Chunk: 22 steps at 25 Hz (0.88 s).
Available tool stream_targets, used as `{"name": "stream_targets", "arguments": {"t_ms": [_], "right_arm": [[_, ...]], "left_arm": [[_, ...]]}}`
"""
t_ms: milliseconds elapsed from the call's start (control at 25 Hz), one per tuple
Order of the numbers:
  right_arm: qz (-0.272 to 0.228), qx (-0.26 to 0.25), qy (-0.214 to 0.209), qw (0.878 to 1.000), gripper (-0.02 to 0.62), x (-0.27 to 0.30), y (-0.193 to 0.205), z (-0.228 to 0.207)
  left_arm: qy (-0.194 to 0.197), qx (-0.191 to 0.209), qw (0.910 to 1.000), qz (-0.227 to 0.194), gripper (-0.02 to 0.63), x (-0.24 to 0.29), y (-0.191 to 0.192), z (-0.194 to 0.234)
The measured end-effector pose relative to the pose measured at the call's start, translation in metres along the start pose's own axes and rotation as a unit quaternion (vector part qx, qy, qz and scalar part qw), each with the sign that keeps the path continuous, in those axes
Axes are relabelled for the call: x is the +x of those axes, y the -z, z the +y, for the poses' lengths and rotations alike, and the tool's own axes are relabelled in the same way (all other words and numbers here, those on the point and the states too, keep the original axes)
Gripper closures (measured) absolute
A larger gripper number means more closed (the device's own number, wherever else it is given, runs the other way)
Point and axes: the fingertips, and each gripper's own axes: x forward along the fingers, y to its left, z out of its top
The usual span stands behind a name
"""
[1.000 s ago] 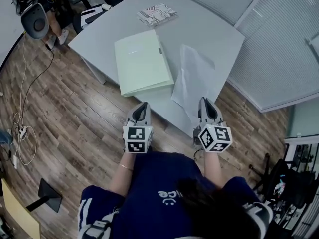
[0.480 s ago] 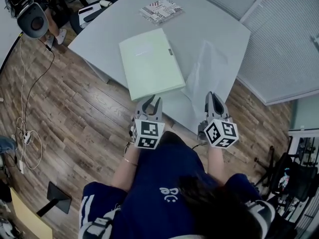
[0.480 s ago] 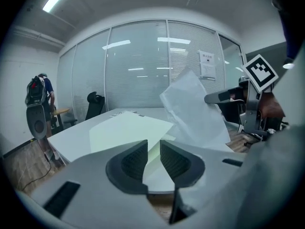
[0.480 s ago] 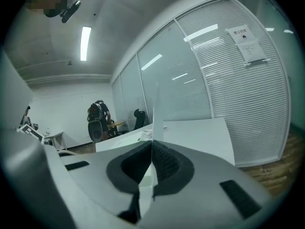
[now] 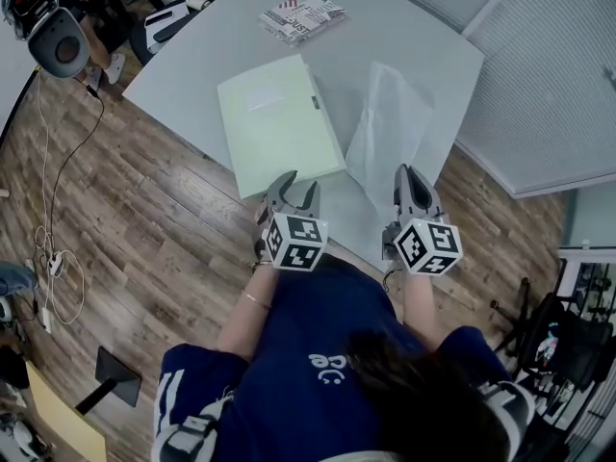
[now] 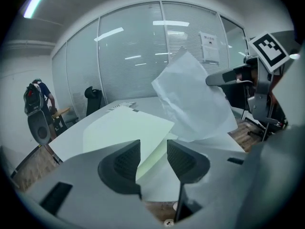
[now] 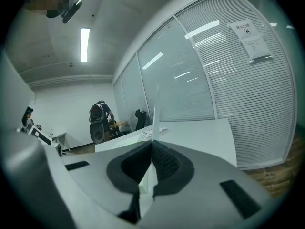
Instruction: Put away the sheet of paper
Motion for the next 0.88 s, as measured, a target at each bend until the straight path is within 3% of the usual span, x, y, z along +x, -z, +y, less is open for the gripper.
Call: {"name": "stream_targets", "arguments": {"t_ms": [240, 560, 640, 880], "right_arm": [[-0.005, 0.013, -0.011, 1.0, 0.586, 0.012, -0.003, -0.013], [-0.006, 0.029, -0.028, 0.999, 0.586, 0.021, -0.001, -0.018], [-0.006, 0.029, -0.03, 0.999, 0.586, 0.023, 0.0, -0.019], [-0.001, 0.033, -0.033, 0.999, 0.586, 0.028, 0.002, -0.029]], "left_arm": [[-0.028, 0.094, 0.9943, 0.042, 0.434, 0.028, -0.001, -0.012], [-0.046, 0.17, 0.9823, 0.064, 0.434, 0.057, -0.003, -0.014], [-0.05, 0.177, 0.9812, 0.058, 0.434, 0.058, -0.005, -0.014], [-0.045, 0.142, 0.9877, 0.048, 0.445, 0.055, -0.015, -0.012]]}}
